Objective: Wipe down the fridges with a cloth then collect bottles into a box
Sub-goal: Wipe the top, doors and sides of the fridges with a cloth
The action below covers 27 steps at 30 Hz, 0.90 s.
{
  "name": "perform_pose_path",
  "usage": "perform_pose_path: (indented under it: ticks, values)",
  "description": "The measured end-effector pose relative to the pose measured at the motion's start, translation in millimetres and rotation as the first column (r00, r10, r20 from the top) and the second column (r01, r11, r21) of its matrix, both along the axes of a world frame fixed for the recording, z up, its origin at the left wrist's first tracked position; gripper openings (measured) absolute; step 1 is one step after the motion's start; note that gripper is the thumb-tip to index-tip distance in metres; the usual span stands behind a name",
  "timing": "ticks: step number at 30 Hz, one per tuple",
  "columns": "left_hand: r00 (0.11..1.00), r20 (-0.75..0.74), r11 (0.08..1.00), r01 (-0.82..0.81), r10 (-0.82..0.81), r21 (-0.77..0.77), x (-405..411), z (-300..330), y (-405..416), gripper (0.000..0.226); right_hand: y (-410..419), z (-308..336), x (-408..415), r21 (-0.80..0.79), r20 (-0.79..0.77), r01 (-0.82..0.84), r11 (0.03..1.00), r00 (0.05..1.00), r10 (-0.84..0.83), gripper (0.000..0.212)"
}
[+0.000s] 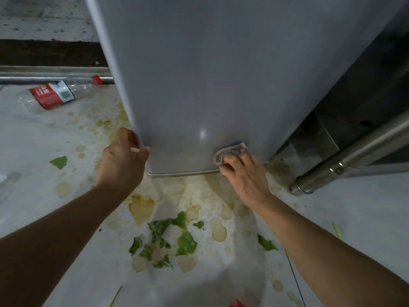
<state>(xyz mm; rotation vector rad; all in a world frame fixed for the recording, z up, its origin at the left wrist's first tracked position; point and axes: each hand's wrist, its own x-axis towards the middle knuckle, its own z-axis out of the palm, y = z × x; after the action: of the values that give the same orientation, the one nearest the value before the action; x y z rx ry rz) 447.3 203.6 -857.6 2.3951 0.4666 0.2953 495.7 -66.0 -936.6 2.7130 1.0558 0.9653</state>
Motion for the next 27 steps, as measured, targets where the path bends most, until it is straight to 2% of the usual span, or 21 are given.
perform_pose_path:
  ticks: [2,6,10,12,14,18,20,22,24,27]
  values:
    - [1.000,0.010,1.000,-0.007,0.006,0.013,-1,0,0,0.020,-13,9,3,0.175,-0.049,0.129,0.976,0.991,-0.122,0.021]
    - [1.000,0.019,1.000,-0.020,0.021,-0.004,-4,-1,-3,0.024,-37,20,6,0.436,-0.147,0.326,0.839,0.945,-0.292,0.018]
    - [0.999,0.044,1.000,0.002,-0.002,-0.011,-4,-3,-2,0.022,-32,22,10,0.690,-0.208,0.386,0.612,0.916,-0.344,0.019]
    - [0.998,0.053,0.999,0.019,-0.017,-0.030,-5,-4,0,0.020,-19,19,11,0.775,-0.304,0.444,0.449,0.886,-0.351,0.022]
    - [0.998,0.053,0.999,0.024,-0.022,-0.044,-6,-5,1,0.018,-6,11,9,0.782,-0.430,0.538,0.314,0.831,-0.354,0.024]
    - [0.998,0.053,0.999,0.017,-0.016,-0.035,-5,-7,1,0.017,-7,3,8,0.738,-0.558,0.617,0.274,0.786,-0.266,0.029]
    - [0.998,0.056,0.999,0.011,-0.008,-0.040,-6,-8,0,0.017,-10,9,10,0.726,-0.610,0.650,0.224,0.760,-0.225,0.032]
    - [0.997,0.071,0.999,-0.009,0.012,-0.050,-7,-9,2,0.017,-12,17,9,0.740,-0.615,0.645,0.188,0.763,-0.198,0.032]
    - [0.997,0.076,0.997,-0.024,0.030,-0.070,-8,-12,4,0.017,-16,25,9,0.787,-0.548,0.588,0.186,0.805,-0.225,0.036]
    - [1.000,0.016,0.996,-0.013,0.015,-0.092,-7,-18,6,0.021,-21,28,13,0.828,-0.498,0.542,0.145,0.828,-0.256,0.043]
